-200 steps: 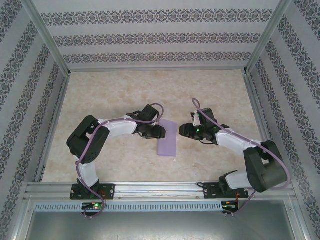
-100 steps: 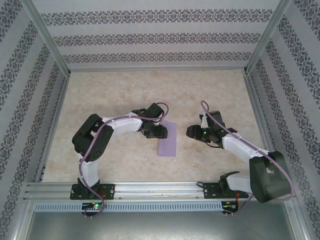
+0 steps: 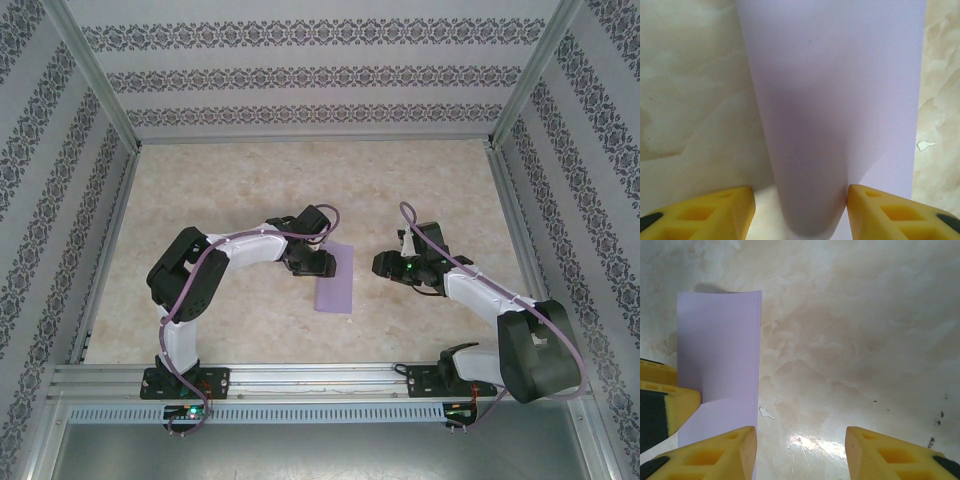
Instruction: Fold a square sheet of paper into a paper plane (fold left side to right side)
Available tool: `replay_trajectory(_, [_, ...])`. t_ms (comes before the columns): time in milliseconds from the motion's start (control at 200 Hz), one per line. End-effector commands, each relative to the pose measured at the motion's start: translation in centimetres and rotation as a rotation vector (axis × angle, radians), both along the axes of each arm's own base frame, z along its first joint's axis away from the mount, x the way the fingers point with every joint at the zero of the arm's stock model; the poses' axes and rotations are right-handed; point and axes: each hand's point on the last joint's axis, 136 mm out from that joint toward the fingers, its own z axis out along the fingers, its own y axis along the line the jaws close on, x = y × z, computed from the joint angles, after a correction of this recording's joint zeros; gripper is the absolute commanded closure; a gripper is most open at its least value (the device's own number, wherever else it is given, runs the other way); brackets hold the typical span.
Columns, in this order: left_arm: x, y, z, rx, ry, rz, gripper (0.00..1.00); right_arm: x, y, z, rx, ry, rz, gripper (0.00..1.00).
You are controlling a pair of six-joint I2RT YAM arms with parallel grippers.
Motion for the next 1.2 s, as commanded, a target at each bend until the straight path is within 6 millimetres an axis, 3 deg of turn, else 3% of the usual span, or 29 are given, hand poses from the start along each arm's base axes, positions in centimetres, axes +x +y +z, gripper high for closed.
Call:
replay_trajectory(0, [-2.9, -0.5, -4.9, 0.057, 0.095, -0.066, 0.46, -0.6, -0.1, -0.7, 0.002, 0.025, 0.01, 0.5])
replay_trajectory(809, [-2.5, -0.3, -5.3, 0.082, 0.094, -0.049, 0.43, -0.8, 0.5, -1.0, 0.027, 0.047, 0.033, 0.5])
replay_trajectory(1194, [-2.6, -0.2, -5.4, 0.091, 0.096, -0.048, 0.43, -0.8, 2.1, -0.8, 0.083, 0.061, 0.078, 0.51])
